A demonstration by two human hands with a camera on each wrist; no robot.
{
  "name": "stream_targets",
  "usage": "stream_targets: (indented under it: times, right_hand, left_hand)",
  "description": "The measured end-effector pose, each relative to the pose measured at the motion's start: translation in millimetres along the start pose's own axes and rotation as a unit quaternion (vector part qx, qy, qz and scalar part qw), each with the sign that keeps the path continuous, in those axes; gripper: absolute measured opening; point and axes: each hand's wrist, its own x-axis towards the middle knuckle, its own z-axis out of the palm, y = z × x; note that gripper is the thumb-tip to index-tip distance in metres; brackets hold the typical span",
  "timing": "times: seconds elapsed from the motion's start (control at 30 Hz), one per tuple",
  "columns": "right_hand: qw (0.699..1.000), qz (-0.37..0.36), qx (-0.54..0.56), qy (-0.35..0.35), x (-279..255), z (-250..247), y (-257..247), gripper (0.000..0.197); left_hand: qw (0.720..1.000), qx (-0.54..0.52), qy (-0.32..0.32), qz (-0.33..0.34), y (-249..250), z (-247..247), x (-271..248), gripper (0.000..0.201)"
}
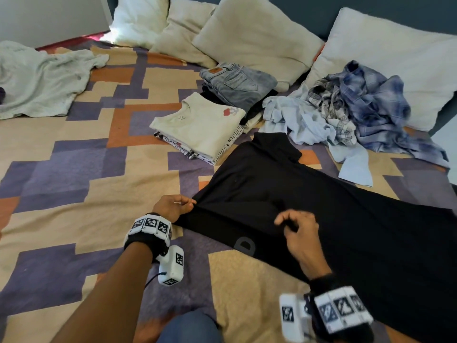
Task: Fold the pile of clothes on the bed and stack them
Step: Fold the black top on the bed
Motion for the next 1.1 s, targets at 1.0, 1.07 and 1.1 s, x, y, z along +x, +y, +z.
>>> stream_targets:
  times: [1.0,1.07,1.1]
  right_hand:
    - [0.93,0.17,0.317,-0.078,-62.2,-15.9,22.9,0.023]
    - [0.905,0.195,0.369,-0.079,-59.4,-22.6,14.3,0.022]
    - [0.898,0.21,0.379,-0.077,-57.2,-23.8,11.0,0.028]
  left_hand:
    - [0.962,-0.26,-0.062,-0.047,-0.8,-8.4,-32.6,0.054]
    - [0.956,-0.282,-0.058,-0.062,2.7,-7.6,-33.3,0.037]
    - [0.952,-0.293,-0.054,-0.07,5.7,-6.3,-34.2,0.033]
